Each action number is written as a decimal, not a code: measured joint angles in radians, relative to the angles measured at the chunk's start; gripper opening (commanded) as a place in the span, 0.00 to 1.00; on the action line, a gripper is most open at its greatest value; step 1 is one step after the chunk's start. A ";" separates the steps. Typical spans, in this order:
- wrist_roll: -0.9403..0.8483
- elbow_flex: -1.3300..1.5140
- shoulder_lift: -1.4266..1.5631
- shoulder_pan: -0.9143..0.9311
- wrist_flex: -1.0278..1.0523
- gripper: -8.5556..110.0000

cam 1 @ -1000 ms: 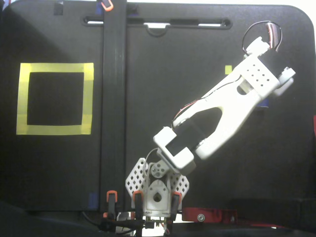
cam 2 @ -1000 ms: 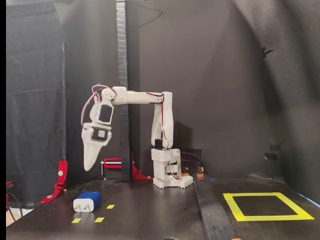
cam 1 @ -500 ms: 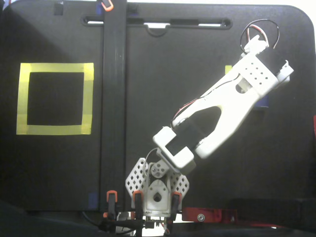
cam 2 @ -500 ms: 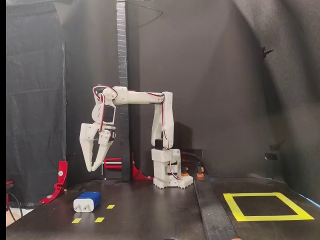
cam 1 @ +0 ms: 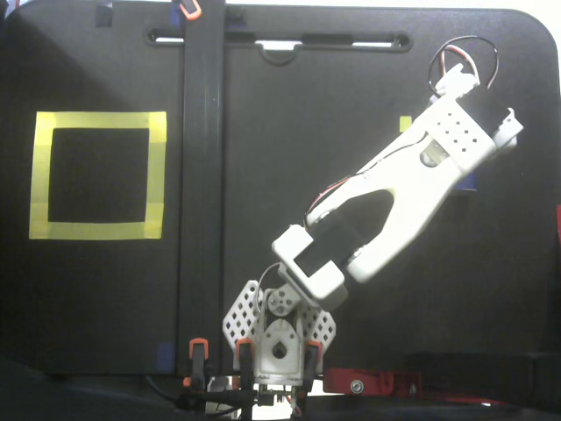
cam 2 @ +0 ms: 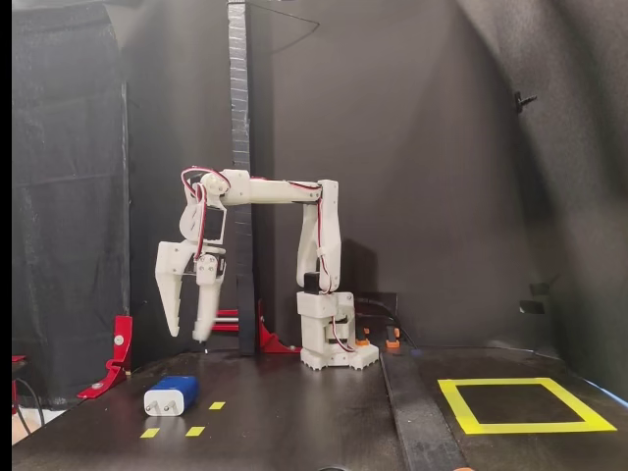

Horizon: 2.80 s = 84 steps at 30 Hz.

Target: Grasp the block and place it in the designated area.

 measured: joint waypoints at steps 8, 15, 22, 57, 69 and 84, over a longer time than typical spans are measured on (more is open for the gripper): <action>0.012 0.000 0.000 0.020 -0.043 0.43; 0.020 0.000 0.000 0.029 -0.057 0.43; 0.020 0.000 -0.003 0.041 -0.057 0.43; -0.037 0.008 -0.295 0.124 -0.307 0.43; -0.037 0.008 -0.374 0.118 -0.348 0.43; -0.037 0.008 -0.426 0.110 -0.371 0.43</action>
